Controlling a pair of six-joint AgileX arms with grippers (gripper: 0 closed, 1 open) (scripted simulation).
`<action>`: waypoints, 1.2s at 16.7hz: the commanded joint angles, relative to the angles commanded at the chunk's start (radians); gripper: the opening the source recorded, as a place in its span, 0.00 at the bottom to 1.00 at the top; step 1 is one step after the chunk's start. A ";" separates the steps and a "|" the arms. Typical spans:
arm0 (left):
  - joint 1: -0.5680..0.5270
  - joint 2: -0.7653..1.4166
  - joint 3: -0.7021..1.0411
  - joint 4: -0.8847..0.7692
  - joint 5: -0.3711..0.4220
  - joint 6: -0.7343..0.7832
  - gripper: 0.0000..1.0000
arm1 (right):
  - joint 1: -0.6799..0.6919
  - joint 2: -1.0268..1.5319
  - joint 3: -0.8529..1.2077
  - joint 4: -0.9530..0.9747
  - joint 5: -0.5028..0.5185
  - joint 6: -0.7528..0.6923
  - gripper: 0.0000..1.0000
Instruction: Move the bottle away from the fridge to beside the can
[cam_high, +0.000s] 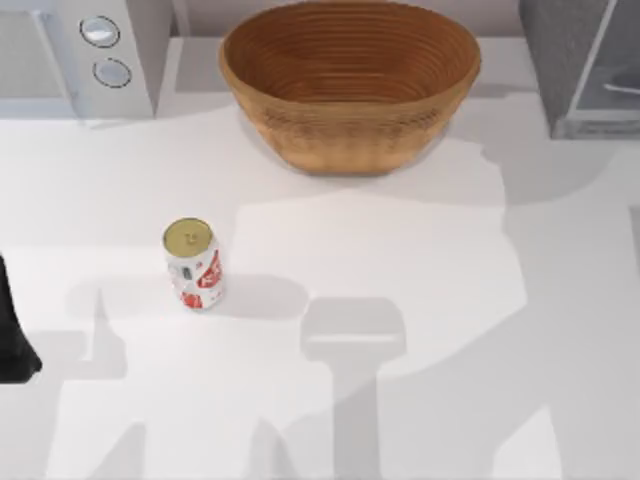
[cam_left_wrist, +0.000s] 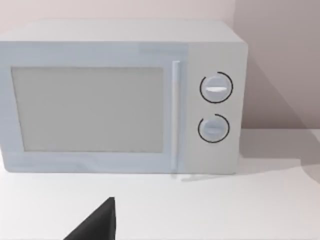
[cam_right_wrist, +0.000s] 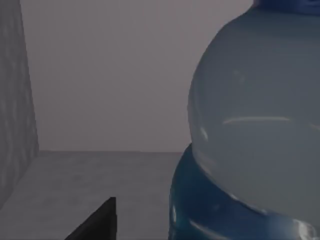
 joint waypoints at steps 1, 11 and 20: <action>0.000 0.000 0.000 0.000 0.000 0.000 1.00 | 0.000 0.000 0.000 0.000 0.000 0.000 0.85; 0.000 0.000 0.000 0.000 0.000 0.000 1.00 | 0.000 0.000 0.000 0.000 0.000 0.000 0.10; 0.000 0.000 0.000 0.000 0.000 0.000 1.00 | 0.000 0.000 0.000 0.000 0.000 0.000 0.00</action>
